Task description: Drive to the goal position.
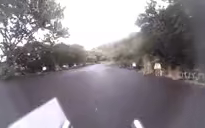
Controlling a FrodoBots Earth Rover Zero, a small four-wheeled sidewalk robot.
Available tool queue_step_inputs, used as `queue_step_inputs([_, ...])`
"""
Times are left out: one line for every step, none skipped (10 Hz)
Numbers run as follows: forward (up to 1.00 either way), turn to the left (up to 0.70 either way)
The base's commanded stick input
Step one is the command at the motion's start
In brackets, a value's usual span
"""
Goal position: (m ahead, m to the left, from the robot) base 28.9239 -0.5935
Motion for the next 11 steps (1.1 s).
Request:
queue_step_inputs([1.0,0.0])
queue_step_inputs([1.0,0.0])
queue_step_inputs([1.0,0.0])
queue_step_inputs([1.0,0.0])
queue_step_inputs([1.0,0.0])
queue_step_inputs([1.0,0.0])
queue_step_inputs([1.0,0.0])
queue_step_inputs([1.0,0.0])
queue_step_inputs([1.0,-0.34])
queue_step_inputs([1.0,-0.4])
queue_step_inputs([1.0,-0.4])
